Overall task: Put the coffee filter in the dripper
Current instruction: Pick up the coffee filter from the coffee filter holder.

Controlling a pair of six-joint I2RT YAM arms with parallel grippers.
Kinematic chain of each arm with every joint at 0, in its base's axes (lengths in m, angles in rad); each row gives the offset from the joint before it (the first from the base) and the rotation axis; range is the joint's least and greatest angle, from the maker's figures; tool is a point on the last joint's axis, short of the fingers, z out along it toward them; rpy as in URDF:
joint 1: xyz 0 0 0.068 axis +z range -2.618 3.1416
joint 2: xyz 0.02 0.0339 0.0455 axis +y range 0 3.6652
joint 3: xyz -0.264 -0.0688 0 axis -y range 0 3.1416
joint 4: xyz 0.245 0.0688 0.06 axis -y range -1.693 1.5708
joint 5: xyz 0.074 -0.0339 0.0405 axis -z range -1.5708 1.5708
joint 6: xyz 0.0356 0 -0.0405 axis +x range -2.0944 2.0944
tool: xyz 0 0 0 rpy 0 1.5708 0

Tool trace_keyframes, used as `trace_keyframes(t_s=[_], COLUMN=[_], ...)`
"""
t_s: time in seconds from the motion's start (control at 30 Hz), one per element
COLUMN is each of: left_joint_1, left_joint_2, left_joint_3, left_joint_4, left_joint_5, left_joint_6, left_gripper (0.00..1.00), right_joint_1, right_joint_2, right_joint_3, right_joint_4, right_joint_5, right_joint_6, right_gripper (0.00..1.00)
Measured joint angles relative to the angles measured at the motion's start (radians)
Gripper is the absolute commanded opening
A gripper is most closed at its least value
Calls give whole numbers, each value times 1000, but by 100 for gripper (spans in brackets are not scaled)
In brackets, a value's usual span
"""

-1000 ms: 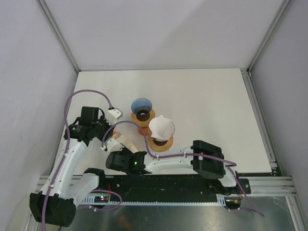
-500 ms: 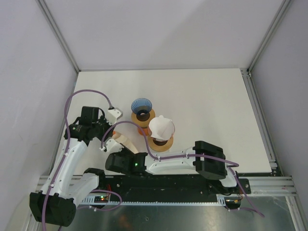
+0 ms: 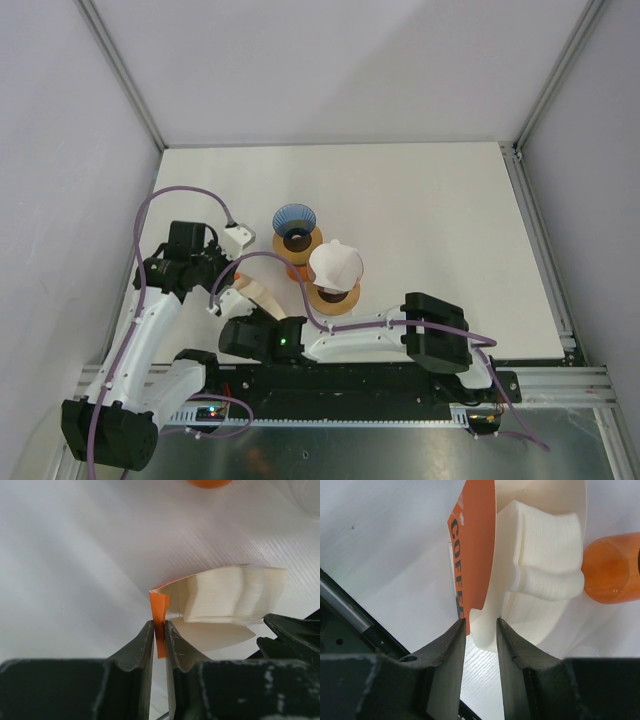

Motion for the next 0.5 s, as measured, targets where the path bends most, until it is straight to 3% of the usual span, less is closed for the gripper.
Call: trace_keyframes(t_s=[0.5], left_joint_1=[0], left_joint_2=[0], left_joint_3=[0], left_joint_4=[0], left_joint_5=[0], left_joint_6=[0], left_gripper=[17], right_joint_1=[-14], right_joint_2=[0], right_joint_3=[-1], right_joint_4=[-3], right_joint_5=[-29], right_joint_6=[23], right_gripper=[35])
